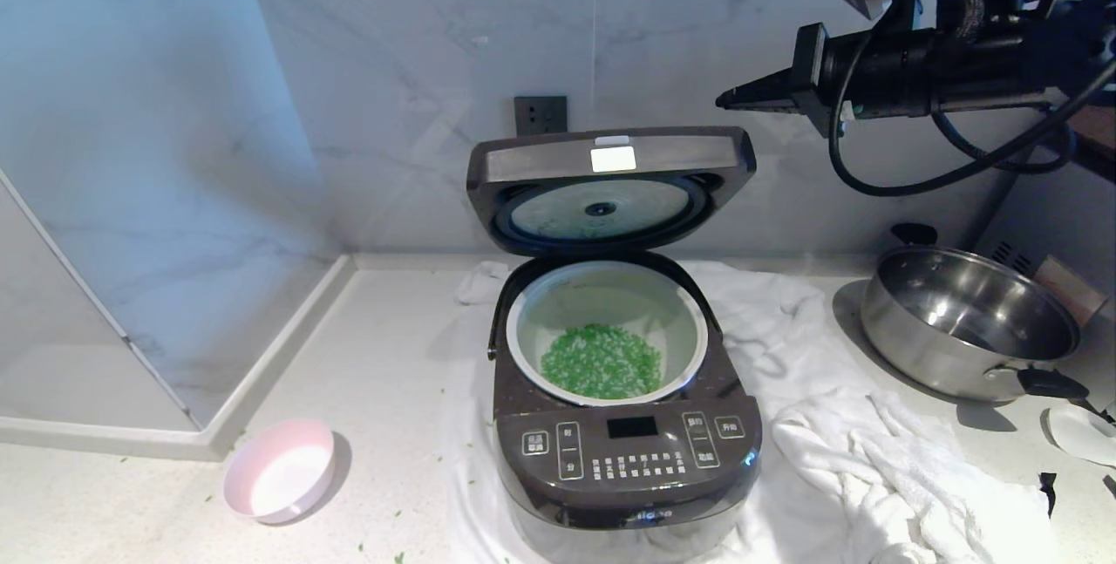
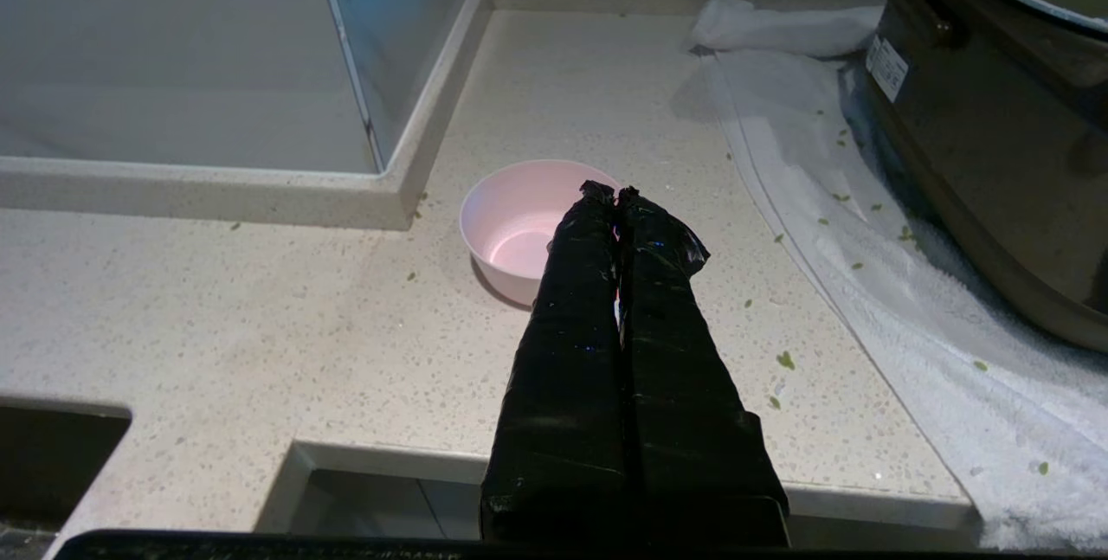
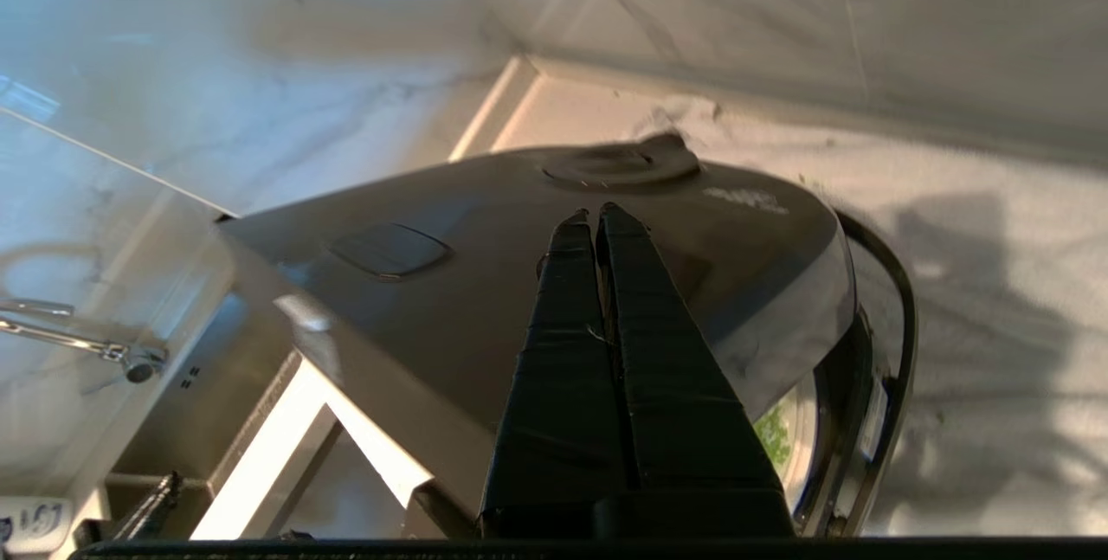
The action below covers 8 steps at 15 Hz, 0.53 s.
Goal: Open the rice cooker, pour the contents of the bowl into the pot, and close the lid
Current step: Close the rice cooker
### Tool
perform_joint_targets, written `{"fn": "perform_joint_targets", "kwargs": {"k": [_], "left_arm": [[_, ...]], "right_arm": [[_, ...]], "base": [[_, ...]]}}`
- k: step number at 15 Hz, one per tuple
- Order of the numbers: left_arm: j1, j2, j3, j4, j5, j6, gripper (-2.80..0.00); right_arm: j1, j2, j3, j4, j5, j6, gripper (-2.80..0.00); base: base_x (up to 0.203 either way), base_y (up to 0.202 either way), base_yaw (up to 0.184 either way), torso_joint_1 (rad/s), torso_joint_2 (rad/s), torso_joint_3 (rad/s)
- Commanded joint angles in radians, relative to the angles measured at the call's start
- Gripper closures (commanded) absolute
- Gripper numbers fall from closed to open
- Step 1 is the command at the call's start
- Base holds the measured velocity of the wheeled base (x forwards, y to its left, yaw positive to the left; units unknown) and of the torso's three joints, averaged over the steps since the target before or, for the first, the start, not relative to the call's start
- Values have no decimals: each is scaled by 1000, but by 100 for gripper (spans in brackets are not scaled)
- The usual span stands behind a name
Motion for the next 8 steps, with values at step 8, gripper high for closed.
{"fn": "perform_joint_targets", "kwargs": {"k": [8], "left_arm": [[0,0,2,0,0,0,0]], "right_arm": [[30,-46,143,50,13,-65,0]], "base": [[0,0,0,0,0,0]]}}
